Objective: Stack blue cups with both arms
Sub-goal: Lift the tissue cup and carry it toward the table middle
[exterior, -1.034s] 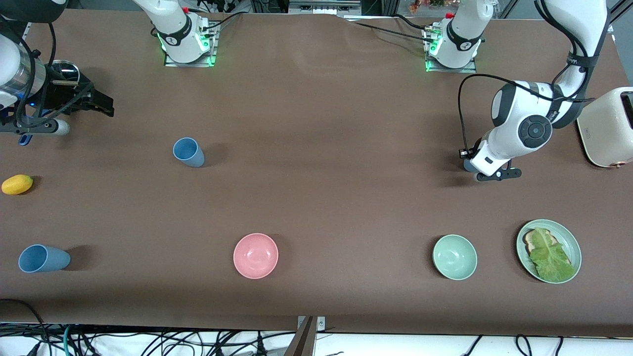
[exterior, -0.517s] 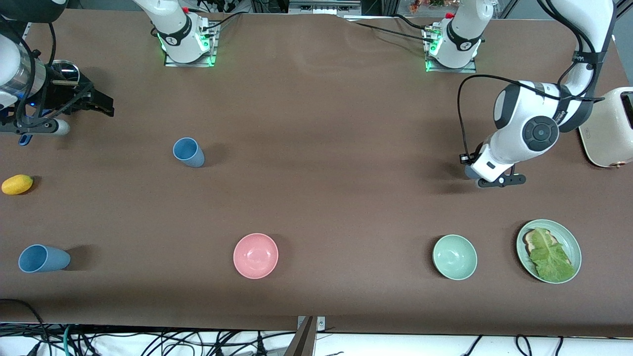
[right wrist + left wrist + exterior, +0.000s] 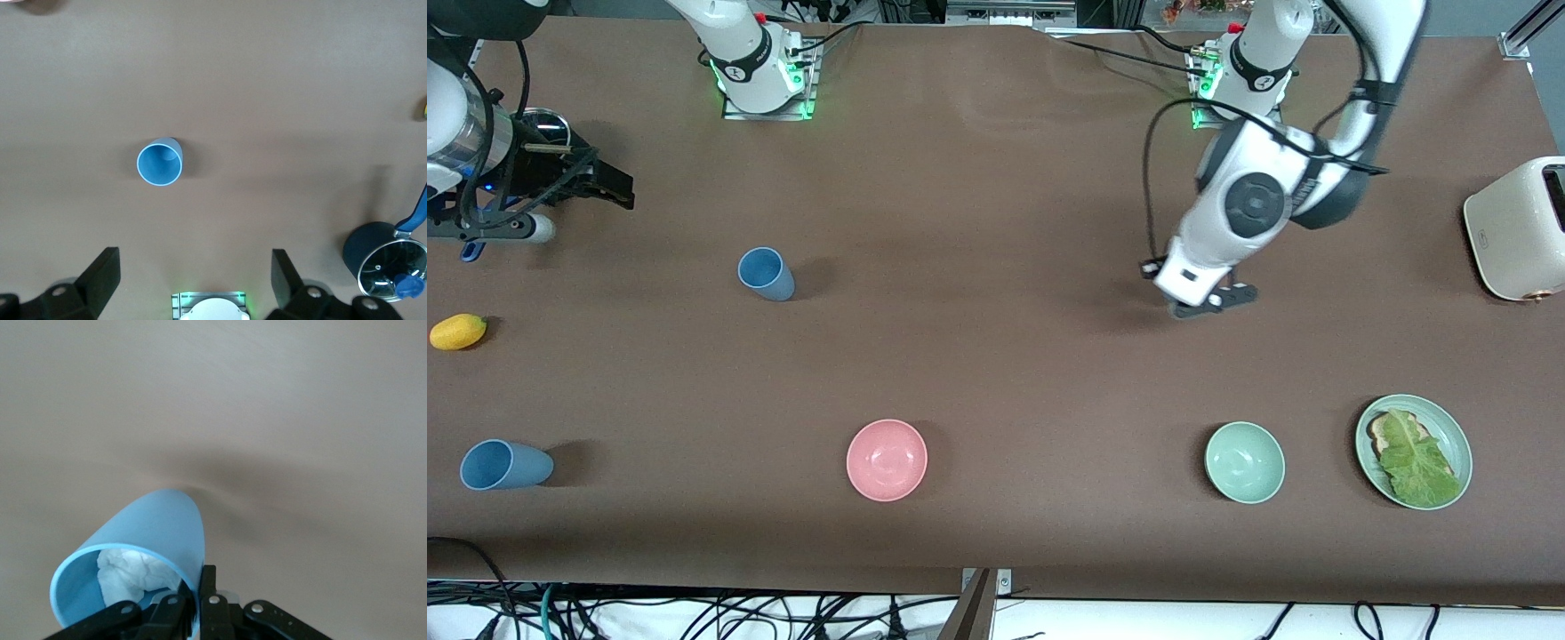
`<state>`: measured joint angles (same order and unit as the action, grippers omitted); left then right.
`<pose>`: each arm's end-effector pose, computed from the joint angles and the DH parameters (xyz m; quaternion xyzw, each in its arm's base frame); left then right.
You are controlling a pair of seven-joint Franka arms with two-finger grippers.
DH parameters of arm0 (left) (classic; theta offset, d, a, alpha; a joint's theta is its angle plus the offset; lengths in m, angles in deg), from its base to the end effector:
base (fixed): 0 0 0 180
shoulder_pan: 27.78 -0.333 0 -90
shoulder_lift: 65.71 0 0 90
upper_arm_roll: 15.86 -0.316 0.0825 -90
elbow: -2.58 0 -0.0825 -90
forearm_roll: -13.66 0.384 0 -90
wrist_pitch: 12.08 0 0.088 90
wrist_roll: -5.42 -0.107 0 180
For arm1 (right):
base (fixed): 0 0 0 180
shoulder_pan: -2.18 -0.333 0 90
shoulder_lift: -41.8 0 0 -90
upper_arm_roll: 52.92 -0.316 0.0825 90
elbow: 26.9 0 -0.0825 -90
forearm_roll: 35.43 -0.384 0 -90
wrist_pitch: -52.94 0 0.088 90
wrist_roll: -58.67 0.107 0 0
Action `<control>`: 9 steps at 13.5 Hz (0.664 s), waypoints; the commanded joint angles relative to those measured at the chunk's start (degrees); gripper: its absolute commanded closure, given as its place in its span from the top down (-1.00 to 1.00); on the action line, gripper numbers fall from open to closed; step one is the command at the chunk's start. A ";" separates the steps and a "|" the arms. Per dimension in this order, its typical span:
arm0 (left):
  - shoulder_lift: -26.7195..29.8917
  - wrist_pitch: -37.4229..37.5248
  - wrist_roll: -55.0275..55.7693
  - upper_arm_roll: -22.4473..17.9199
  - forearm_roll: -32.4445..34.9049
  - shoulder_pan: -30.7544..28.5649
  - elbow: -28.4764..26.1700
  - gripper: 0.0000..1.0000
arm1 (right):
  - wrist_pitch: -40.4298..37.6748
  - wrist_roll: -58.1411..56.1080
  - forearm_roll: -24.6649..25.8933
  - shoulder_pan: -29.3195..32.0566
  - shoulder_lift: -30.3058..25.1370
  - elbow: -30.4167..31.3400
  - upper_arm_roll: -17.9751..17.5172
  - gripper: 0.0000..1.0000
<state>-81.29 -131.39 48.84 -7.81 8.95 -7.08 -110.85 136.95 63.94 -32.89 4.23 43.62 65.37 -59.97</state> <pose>0.5108 -0.2821 0.3191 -0.9836 -0.1508 0.0987 0.0064 0.5477 0.0418 0.5806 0.9959 -0.0026 -0.0855 0.0280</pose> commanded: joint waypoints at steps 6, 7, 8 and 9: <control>-13.42 0.84 20.03 -0.85 -2.94 15.68 15.52 -1.00 | -0.61 0.70 -0.51 0.06 -0.49 -0.25 0.11 1.00; -14.04 0.75 20.47 -0.85 -3.55 16.30 15.61 -1.00 | -0.61 0.70 -0.51 -0.03 -0.49 -0.25 0.11 1.00; -14.56 0.23 20.48 -0.85 -4.34 17.17 15.61 -1.00 | -0.43 0.61 -0.43 -0.03 -0.41 -0.25 0.11 1.00; -14.92 -1.17 20.74 -0.85 -5.21 17.44 15.61 -1.00 | -0.61 0.61 -0.25 0.06 -0.41 -0.25 0.11 1.00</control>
<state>-94.72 -131.88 69.12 -7.69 6.21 9.07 -97.29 136.95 64.08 -32.89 4.23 43.62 65.37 -59.93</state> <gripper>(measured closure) 0.987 0.000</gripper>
